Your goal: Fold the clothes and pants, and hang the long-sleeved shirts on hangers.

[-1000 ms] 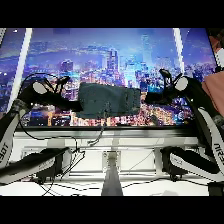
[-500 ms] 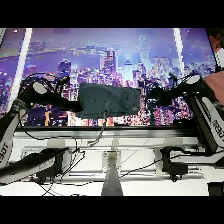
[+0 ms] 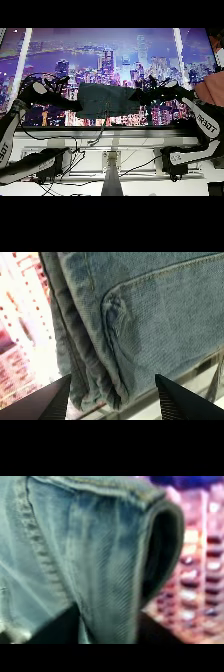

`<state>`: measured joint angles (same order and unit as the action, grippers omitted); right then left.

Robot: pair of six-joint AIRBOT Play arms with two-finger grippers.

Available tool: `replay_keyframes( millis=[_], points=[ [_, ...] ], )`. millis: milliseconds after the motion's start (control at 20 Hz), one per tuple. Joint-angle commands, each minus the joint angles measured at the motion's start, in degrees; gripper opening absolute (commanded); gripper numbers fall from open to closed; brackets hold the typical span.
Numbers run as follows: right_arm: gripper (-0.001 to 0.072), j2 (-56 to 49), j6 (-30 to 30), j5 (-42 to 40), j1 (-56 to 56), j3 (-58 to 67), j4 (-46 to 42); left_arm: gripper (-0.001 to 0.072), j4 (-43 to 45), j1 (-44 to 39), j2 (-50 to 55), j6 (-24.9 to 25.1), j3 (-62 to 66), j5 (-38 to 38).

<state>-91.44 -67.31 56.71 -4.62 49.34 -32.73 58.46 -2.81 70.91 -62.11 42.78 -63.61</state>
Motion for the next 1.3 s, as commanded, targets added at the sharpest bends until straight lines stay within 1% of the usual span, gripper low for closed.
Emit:
replay_keyframes(
  millis=[0,50,100,150,250,350,450,550,700,750,850,900,1000,1050,1100,1150,1200,1250],
  points=[
    [0.0070,-0.1,3.5,-0.4,-3.2,3.8,0.9,0.0604,0.0,0.0,0.0,0.0,0.0,3.1],
    [0.0043,0.5,3.5,0.6,-3.1,5.6,-0.4,0.0604,0.0,0.1,0.0,0.0,0.3,4.2],
    [0.0038,1.7,3.1,1.5,-2.7,8.0,-3.0,0.0604,0.0,0.5,0.0,0.0,1.3,4.5],
    [0.0038,3.5,0.6,1.7,-2.2,10.4,-6.8,0.0604,0.1,0.9,-0.1,0.0,3.3,4.2],
    [0.0038,9.2,-8.8,1.5,-0.6,15.9,-19.3,0.0604,0.2,2.0,-0.3,0.0,8.9,3.3],
    [0.0037,16.3,-17.6,3.2,2.6,21.7,-32.0,0.0604,0.2,2.9,-0.7,0.0,15.6,3.3],
    [0.0037,23.7,-24.9,7.5,7.7,28.3,-42.0,0.0603,0.2,3.0,-1.5,0.0,20.7,3.3],
    [0.0037,29.8,-30.6,13.1,13.9,34.8,-50.2,0.0604,-0.7,3.0,-2.8,0.0,23.7,3.4],
    [0.0037,37.0,-41.9,25.4,26.5,45.3,-64.5,0.0604,-4.5,3.0,-4.7,0.0,24.4,3.4],
    [0.0037,38.8,-44.1,29.9,31.1,48.2,-68.5,0.0604,-5.2,3.0,-4.9,0.0,24.4,3.4],
    [0.0037,41.8,-44.5,36.9,41.2,51.9,-73.4,0.0604,-5.4,2.9,-4.9,0.0,24.4,3.3],
    [0.0038,43.0,-44.3,38.5,46.5,52.4,-73.9,0.0604,-5.4,2.9,-4.9,0.0,24.4,3.3],
    [0.0051,44.3,-44.1,39.1,54.6,52.4,-73.5,0.0604,-5.4,2.9,-4.9,0.0,24.4,3.4],
    [0.0118,44.3,-44.1,39.5,57.5,52.4,-73.6,0.0604,-5.4,2.9,-4.9,0.0,24.4,3.4],
    [0.0268,44.2,-44.1,40.1,59.6,52.4,-73.6,0.0604,-5.4,2.9,-4.9,0.0,24.4,3.4],
    [0.0461,44.1,-44.1,40.0,61.3,52.4,-73.5,0.0604,-5.4,2.9,-4.9,0.0,24.4,3.4],
    [0.0544,43.9,-44.0,39.9,61.9,52.4,-73.5,0.0604,-5.4,2.9,-4.9,0.0,24.4,3.4],
    [0.0542,43.7,-44.0,40.0,61.8,52.4,-72.8,0.0604,-5.4,2.9,-4.9,0.0,24.4,3.4]
  ],
)
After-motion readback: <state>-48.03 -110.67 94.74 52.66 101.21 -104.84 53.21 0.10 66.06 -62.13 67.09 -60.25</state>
